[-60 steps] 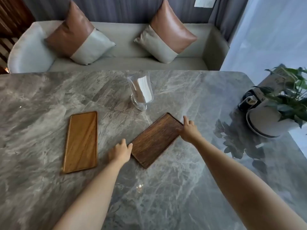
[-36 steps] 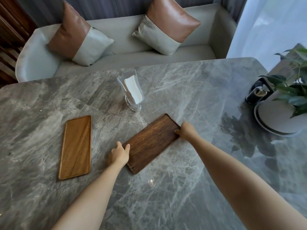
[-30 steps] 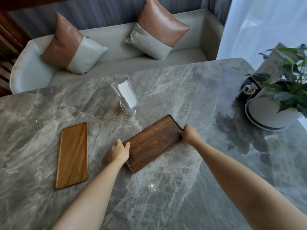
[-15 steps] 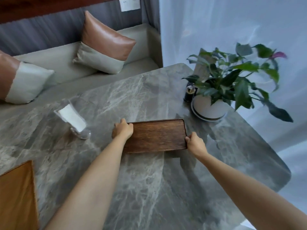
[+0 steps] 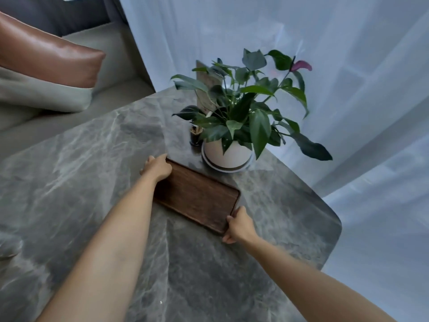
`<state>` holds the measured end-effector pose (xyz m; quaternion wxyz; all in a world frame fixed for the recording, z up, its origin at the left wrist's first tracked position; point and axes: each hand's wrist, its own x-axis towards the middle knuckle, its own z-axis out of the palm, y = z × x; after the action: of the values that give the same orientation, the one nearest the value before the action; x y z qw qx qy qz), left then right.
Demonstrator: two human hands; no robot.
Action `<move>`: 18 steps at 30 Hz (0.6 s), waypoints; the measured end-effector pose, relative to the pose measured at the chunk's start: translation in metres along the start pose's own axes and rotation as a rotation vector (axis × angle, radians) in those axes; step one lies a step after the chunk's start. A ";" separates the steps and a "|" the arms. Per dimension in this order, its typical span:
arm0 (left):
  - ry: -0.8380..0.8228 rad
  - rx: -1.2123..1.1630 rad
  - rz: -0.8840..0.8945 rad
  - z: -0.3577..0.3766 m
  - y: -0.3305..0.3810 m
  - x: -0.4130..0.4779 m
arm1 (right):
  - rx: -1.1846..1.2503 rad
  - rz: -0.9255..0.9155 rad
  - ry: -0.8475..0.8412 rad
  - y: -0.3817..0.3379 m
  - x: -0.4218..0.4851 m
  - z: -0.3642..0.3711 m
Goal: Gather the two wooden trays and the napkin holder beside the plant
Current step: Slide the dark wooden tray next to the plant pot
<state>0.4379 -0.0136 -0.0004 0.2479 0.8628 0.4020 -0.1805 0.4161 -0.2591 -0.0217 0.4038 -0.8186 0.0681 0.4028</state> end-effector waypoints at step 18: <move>0.056 0.056 0.208 0.016 0.032 0.039 | 0.172 0.105 -0.068 -0.007 0.022 0.004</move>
<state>0.4850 -0.0164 -0.0244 0.2298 0.9111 0.3120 -0.1408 0.4312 -0.2469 -0.0341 0.4529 -0.7620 0.1316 0.4438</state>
